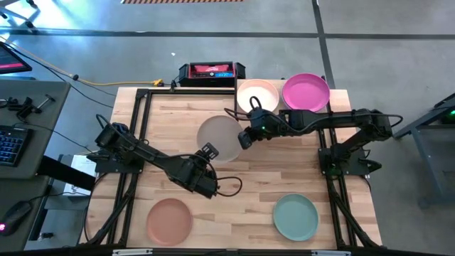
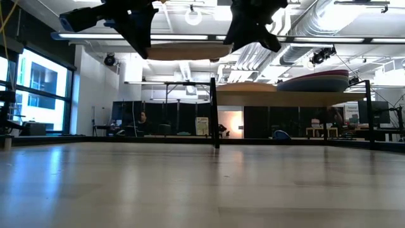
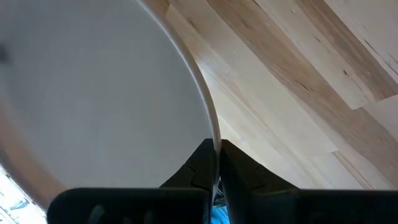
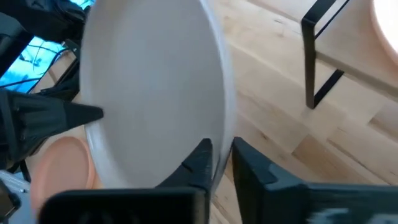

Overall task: Place and stack plates onto a shelf
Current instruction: Stack the gray plate on top of the light orange plate on the shelf

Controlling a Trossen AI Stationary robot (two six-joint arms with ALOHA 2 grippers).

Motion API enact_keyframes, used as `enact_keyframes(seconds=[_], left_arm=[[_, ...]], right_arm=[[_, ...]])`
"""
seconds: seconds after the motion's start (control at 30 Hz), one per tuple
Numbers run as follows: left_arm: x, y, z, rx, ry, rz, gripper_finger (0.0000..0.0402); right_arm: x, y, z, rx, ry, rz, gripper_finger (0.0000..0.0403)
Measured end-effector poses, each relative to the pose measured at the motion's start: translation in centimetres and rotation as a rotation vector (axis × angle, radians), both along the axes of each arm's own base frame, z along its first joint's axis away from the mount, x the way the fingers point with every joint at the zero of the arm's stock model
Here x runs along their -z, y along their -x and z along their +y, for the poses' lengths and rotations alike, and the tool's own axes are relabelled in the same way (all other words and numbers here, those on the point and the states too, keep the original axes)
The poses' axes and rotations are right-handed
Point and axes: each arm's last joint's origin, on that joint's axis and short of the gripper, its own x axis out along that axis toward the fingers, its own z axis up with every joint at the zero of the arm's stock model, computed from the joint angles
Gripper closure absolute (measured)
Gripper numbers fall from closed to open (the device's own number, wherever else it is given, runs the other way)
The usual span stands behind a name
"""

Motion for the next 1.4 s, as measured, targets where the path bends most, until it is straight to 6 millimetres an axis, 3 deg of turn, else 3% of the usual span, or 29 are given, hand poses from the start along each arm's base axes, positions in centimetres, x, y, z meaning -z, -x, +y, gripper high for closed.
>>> enact_keyframes(seconds=[0.1,0.6,1.1,1.4], left_arm=[[0.0,0.0,0.0,0.001,-0.005,-0.004,0.0394],[0.1,-0.2,0.0,-0.041,0.070,-0.028,0.0390],[0.1,-0.1,-0.1,-0.211,0.166,-0.147,0.0275],[-3.3,-0.5,-1.0,-0.345,0.261,-0.366,0.0253]], right_arm=[[0.0,0.0,-0.1,0.021,0.015,-0.004,0.0397],[0.0,0.0,-0.1,0.050,-0.015,-0.012,0.0401],[0.0,0.1,-0.5,0.089,-0.006,-0.005,0.0403],[0.3,0.5,-2.2,0.097,-0.006,0.040,0.0401]])
